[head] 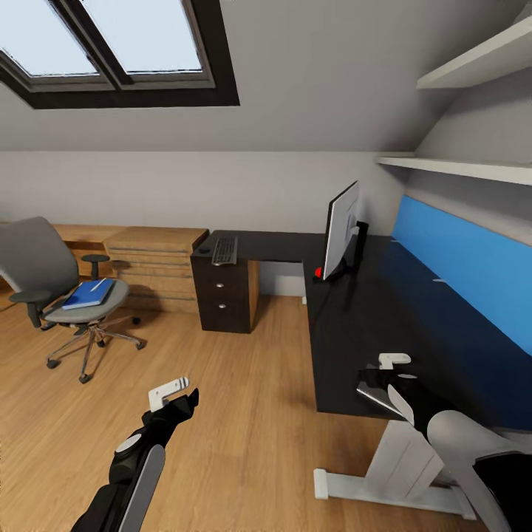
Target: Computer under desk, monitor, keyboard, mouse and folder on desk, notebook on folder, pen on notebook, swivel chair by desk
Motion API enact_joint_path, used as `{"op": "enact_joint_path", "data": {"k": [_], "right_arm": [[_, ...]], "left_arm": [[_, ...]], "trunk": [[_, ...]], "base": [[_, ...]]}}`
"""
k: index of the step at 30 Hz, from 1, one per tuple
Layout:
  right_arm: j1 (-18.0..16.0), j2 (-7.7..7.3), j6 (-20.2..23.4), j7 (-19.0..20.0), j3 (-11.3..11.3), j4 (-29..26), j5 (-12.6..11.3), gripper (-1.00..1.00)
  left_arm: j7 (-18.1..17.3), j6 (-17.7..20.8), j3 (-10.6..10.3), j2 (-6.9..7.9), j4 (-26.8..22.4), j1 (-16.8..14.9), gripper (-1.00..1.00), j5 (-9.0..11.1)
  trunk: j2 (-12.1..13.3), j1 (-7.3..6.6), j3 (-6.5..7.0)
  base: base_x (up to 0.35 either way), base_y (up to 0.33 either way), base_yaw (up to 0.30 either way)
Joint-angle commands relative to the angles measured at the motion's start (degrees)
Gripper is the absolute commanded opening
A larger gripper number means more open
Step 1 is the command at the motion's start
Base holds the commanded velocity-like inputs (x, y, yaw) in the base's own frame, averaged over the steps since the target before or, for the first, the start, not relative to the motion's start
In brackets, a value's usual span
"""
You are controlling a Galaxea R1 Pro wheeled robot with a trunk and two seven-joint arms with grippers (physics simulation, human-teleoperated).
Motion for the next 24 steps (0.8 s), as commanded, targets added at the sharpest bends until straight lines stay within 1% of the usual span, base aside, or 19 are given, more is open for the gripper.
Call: {"op": "enact_joint_path", "data": {"k": [1,7,24], "right_arm": [[0.0,-0.06,0.5,-0.1,0.7,2.8,-0.5,1.0],[0.0,-0.06,0.5,0.0,0.6,2.8,-0.5,1.0],[0.0,-0.06,0.1,-0.1,0.6,2.8,-0.5,1.0]], "left_arm": [[0.4,0.2,0.0,-0.02,-0.1,0.0,1.0,0.6],[0.4,0.2,0.0,-0.02,0.0,0.0,1.0,0.6],[0.4,0.2,0.0,-0.02,0.0,0.0,1.0,0.6]], "trunk": [[0.0,-0.01,-0.07],[0.0,-0.01,-0.07],[0.0,-0.01,-0.07]], "base": [[-0.105,0.0,0.0],[-0.038,0.0,0.0],[-0.001,0.0,0.0]]}}
